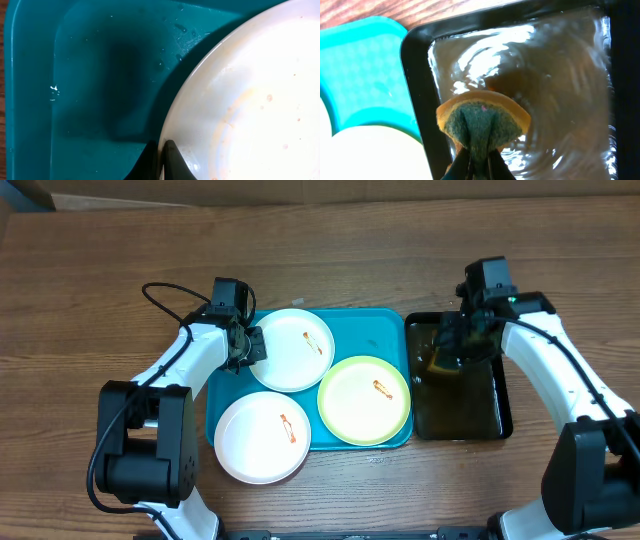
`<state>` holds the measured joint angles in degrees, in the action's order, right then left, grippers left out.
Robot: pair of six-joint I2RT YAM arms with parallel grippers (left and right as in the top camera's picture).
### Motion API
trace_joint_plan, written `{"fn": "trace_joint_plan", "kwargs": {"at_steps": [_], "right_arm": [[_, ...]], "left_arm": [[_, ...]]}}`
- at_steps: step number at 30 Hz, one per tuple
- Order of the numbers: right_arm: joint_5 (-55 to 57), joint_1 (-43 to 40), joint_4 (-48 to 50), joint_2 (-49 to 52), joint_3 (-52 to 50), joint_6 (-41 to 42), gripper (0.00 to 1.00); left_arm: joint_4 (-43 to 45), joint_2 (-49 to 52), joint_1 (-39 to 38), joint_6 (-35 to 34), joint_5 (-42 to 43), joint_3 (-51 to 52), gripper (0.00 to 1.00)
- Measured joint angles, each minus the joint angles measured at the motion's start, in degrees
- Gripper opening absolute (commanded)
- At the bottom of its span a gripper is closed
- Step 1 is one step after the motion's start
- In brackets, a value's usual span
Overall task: Clean dirty plates on tray and stack at the side
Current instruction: 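Lift the sponge with the right gripper and scrub the held white plate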
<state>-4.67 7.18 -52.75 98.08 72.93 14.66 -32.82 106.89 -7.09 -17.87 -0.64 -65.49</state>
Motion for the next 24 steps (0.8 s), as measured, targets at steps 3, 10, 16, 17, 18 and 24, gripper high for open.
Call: {"fn": "trace_joint_plan", "kwargs": {"at_steps": [3,10,16,17,18,24], "right_arm": [[1.25,0.09,-0.63,-0.22,2.14,0.09,0.04],[0.94,0.07,-3.78,-0.22,4.79,2.34,0.04],[-9.33,3.87,2.75,-0.22,11.91,-0.07,0.04],[-10.21,5.42,5.86,-0.33,12.63,-0.63,0.04],[-10.58,6.71,7.56,-0.33,13.03,-0.92,0.04],[-6.32,20.44,16.74,1.55,13.55,-2.99,0.04]], "left_arm": [[0.11,0.0,0.0,0.0,0.02,0.0,0.04],[1.09,0.0,0.0,0.0,0.28,0.0,0.04],[1.49,0.0,0.0,0.0,0.5,0.0,0.04],[1.57,0.0,0.0,0.02,0.59,0.0,0.04],[1.6,0.0,0.0,0.02,0.63,0.0,0.04],[1.6,0.0,0.0,0.0,0.72,0.0,0.04]]}}
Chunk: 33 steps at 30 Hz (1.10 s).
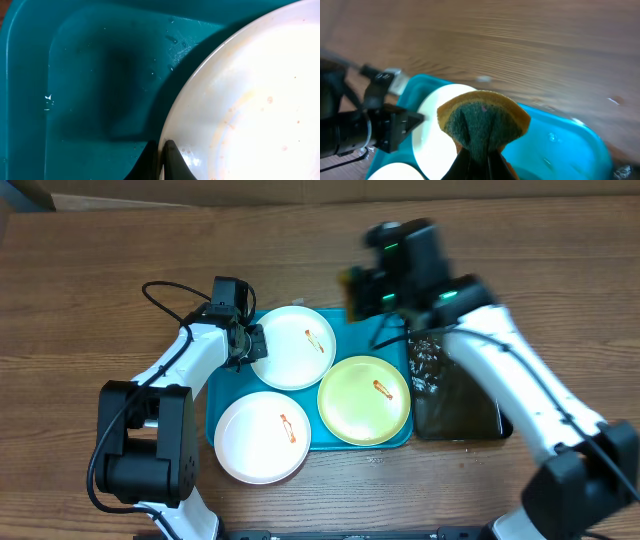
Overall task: Clean dirty plates on tray and stack at the side
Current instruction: 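Lift the sponge with the right gripper and scrub the held white plate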
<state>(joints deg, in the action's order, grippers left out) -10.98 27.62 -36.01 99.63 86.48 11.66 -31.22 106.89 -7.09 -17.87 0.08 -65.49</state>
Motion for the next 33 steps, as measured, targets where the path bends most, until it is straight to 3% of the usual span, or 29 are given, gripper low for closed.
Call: {"fn": "trace_joint_plan", "kwargs": {"at_steps": [9,16,33], "right_arm": [[14.93,12.85,6.62,14.32,0.11,-5.6,0.04],[17.88,13.03,7.28,19.89,0.11,-6.56,0.04],[19.04,12.37,13.84,22.91,-1.42,-6.54,0.04]], "left_arm": [[-1.16,0.0,0.0,0.0,0.15,0.0,0.04],[-1.33,0.0,0.0,0.0,0.15,0.0,0.04],[-2.19,0.0,0.0,1.46,0.15,0.0,0.04]]}}
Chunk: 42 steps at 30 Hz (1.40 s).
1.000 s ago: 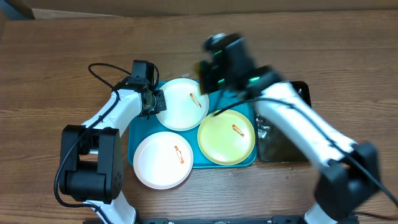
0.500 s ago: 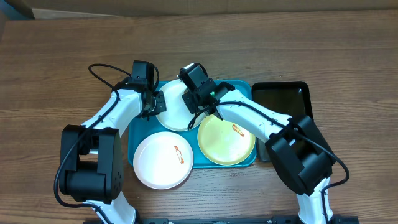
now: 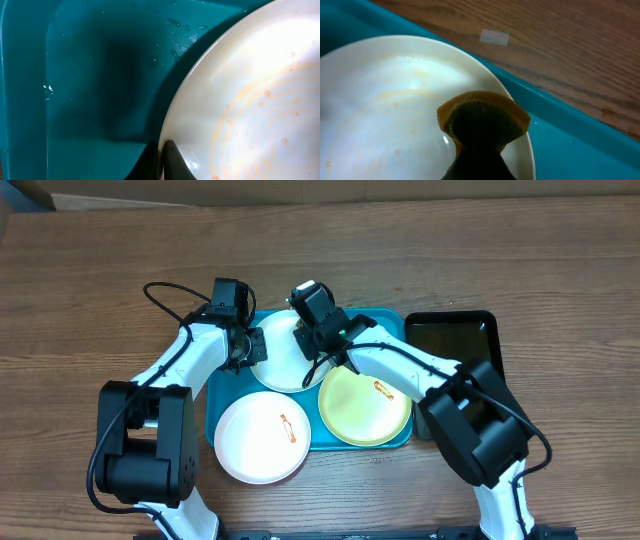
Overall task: Clean dirty plates on tray and stack at the side
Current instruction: 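Lift the sponge with the right gripper and scrub the held white plate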
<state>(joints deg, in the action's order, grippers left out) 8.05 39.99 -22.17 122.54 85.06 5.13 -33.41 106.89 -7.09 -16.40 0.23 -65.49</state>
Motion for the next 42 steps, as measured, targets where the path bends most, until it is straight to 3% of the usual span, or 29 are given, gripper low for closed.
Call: {"fn": "trace_joint_plan", "kwargs": {"at_steps": [16,28,34,42], "right_arm": [[-5.6,-0.68,-0.37,1.7,0.0,4.87,0.04],[-23.32,-1.38,0.79,3.34,1.84,7.52,0.04],[-33.38,-3.5,-4.66,3.67,10.19,8.33,0.04],[-33.66,-15.87,-25.97,-1.97,16.76,7.58,0.04]], "left_arm": [[-0.04,0.0,0.0,0.07,-0.02,0.0,0.04],[-0.17,0.0,0.07,0.09,-0.07,0.0,0.04],[-0.17,0.0,0.07,0.09,-0.09,0.0,0.04],[-0.15,0.0,0.07,0.09,-0.04,0.0,0.04]]}}
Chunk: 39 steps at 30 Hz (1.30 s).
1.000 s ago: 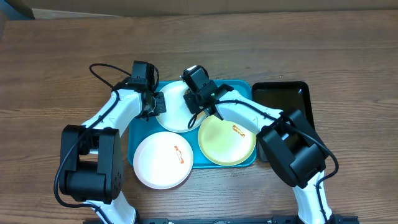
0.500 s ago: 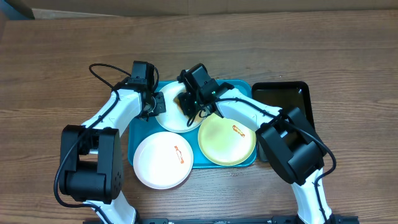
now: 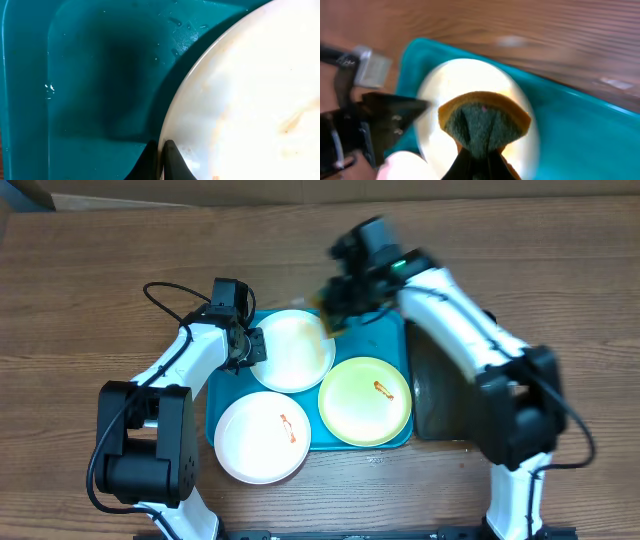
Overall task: Clean dirty plates on tray and stack at the side
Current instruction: 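Lift the sponge with the right gripper and scrub the held white plate, then return the sponge to the black tray and release it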
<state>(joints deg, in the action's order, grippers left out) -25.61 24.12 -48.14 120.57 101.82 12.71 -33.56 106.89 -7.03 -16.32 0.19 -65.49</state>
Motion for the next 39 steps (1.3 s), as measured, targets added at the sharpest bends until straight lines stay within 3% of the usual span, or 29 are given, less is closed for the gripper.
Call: {"fn": "trace_joint_plan", "kwargs": {"at_steps": [10,20,21,23,24,26,31,33,39], "right_arm": [[12.79,-18.47,-26.51,-2.56,-0.31,-2.67,0.04],[20.24,-21.81,-19.58,-2.58,-13.92,-3.32,0.04],[20.55,-21.84,-18.69,-2.58,-15.02,-3.34,0.06],[20.94,-21.77,-17.66,-2.58,-16.41,-3.15,0.33],[21.18,-21.77,-17.42,-2.58,-16.63,-3.5,0.38],[21.4,-21.77,-17.4,-2.58,-16.61,-3.43,0.44],[21.57,-21.81,-21.4,-2.58,-12.7,-3.63,0.57],[21.57,-21.84,-22.25,-2.58,-9.55,-3.63,0.66],[21.55,-23.52,-20.31,-2.78,-2.29,-1.95,0.68]], "left_arm": [[0.33,0.0,0.0,0.02,0.0,0.0,0.04],[1.55,0.0,0.0,0.39,0.02,0.11,0.05],[1.57,0.0,0.0,0.39,0.0,0.11,0.05],[1.68,0.0,0.0,0.39,0.0,0.11,0.08],[1.73,0.0,0.0,0.42,0.0,0.13,0.11],[1.99,0.0,0.0,0.48,-0.02,0.15,0.23],[2.12,0.0,0.0,0.39,-0.04,0.15,0.29],[2.12,0.0,0.0,0.39,-0.04,0.15,0.29],[1.86,0.0,0.0,0.39,-0.02,0.15,0.24]]}}
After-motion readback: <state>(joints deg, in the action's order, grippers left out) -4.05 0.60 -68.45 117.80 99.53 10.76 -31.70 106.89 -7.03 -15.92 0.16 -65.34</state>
